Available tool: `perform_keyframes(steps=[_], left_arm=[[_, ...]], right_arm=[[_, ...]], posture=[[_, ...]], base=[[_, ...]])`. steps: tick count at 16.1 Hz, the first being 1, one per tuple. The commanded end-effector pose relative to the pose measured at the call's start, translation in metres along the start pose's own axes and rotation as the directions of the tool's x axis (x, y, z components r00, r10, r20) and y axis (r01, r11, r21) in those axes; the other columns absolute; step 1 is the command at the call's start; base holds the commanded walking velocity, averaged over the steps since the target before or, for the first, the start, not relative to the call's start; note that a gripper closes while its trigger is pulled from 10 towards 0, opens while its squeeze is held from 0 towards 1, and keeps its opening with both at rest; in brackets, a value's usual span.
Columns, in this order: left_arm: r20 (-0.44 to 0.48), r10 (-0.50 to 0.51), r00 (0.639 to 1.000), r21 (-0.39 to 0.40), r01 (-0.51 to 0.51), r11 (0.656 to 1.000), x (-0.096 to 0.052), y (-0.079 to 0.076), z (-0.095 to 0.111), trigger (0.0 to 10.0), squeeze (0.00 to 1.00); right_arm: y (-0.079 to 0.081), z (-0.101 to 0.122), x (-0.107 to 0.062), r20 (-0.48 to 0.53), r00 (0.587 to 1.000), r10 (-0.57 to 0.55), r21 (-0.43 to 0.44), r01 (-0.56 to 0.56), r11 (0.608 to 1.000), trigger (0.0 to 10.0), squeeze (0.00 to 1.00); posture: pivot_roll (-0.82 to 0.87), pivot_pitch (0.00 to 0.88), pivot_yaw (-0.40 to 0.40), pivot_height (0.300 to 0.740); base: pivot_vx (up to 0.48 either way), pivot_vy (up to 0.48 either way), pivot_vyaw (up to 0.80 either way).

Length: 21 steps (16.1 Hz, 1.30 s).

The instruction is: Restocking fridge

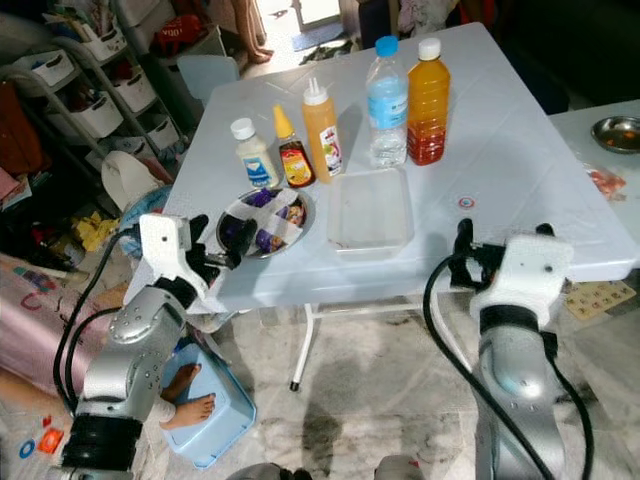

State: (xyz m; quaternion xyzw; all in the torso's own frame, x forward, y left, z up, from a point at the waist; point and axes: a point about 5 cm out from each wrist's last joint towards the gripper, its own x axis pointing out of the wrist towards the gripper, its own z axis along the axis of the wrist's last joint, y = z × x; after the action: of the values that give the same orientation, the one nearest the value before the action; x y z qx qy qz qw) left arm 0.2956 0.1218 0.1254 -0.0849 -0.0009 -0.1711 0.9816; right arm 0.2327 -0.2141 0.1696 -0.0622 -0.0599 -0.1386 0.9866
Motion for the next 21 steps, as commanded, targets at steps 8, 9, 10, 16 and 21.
perform_keyframes(steps=[8, 9, 10, 16, 21], left_arm=[[0.018, 0.009, 1.000, 0.026, -0.010, 1.000, -0.002, 0.009, 0.007, 10.0, 0.00], [0.017, -0.004, 1.000, 0.027, 0.004, 1.000, -0.002, 0.007, 0.007, 10.0, 0.00], [0.021, -0.023, 1.000, 0.029, 0.022, 0.999, -0.002, 0.005, 0.008, 10.0, 0.00], [0.015, -0.038, 0.999, 0.019, 0.038, 0.999, -0.009, -0.002, 0.004, 10.0, 0.00], [-0.002, -0.046, 0.999, 0.030, 0.046, 0.998, -0.014, 0.001, 0.005, 10.0, 0.00]], right_arm=[[0.007, -0.005, 0.003, -0.036, 0.999, 0.020, 0.009, -0.019, 1.000, 10.0, 0.00], [0.006, -0.004, 0.003, -0.027, 1.000, 0.002, 0.010, -0.002, 1.000, 10.0, 0.00], [0.007, -0.004, 0.004, -0.032, 0.999, 0.003, 0.020, -0.003, 1.000, 10.0, 0.00], [0.007, -0.015, 0.008, -0.092, 0.996, 0.018, 0.056, -0.013, 0.998, 10.0, 0.00], [-0.001, -0.026, 0.025, -0.140, 0.990, -0.020, 0.113, 0.036, 0.993, 10.0, 0.00]], posture=[[-0.21, 0.000, 0.178, 0.740], [-0.19, 0.000, 0.170, 0.740], [-0.19, 0.000, 0.159, 0.740], [-0.16, 0.000, 0.139, 0.740], [-0.12, 0.000, 0.147, 0.740]], base=[[0.000, 0.000, 0.00], [0.000, 0.000, 0.00], [0.000, 0.000, 0.00], [0.000, 0.000, 0.00], [0.000, 0.000, 0.00]])
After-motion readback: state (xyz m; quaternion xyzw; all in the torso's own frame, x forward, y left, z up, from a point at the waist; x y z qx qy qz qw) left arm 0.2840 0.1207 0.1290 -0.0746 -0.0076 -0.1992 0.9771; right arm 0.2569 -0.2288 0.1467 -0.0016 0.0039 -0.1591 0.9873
